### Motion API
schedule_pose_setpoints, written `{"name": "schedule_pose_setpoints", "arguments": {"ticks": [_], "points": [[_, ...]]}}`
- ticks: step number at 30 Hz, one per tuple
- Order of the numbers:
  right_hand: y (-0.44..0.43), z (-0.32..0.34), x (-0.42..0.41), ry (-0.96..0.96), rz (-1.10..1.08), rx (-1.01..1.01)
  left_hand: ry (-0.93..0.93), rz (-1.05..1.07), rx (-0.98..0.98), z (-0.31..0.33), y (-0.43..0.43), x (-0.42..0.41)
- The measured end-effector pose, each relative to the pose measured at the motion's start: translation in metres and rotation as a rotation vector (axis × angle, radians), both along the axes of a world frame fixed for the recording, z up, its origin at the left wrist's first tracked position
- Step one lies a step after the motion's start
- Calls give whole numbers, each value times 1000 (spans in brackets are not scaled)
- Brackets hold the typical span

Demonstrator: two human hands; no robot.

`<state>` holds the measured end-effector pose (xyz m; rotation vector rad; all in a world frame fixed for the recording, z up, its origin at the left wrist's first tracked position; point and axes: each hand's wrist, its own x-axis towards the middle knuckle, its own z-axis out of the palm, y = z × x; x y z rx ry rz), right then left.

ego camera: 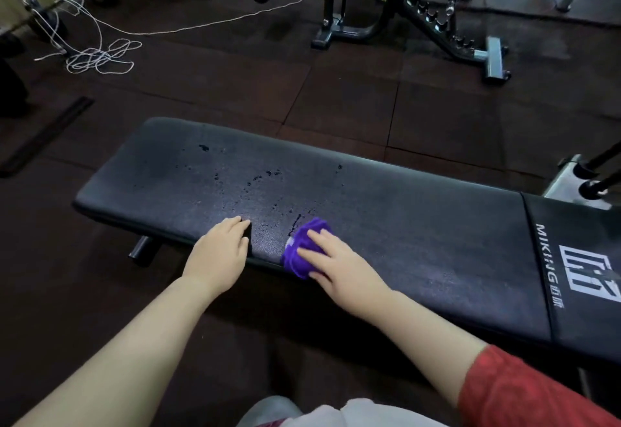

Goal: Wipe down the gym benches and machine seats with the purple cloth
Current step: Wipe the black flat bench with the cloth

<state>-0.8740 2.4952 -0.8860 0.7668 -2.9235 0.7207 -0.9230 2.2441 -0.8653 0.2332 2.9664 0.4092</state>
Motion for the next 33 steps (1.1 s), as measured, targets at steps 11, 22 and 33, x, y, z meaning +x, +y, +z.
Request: {"name": "schedule_pose_setpoints", "arguments": {"ticks": [11,22,33], "points": [[79,7,-63,-43,-698,-1,-48,-36,24,-4,-5,-2],[-17,-1,7,-37,102,43,-119,-40,151,1,-19,-2],[-11,-9,-1,-20,-532,16,-59,-43,151,3,-24,-2]]}}
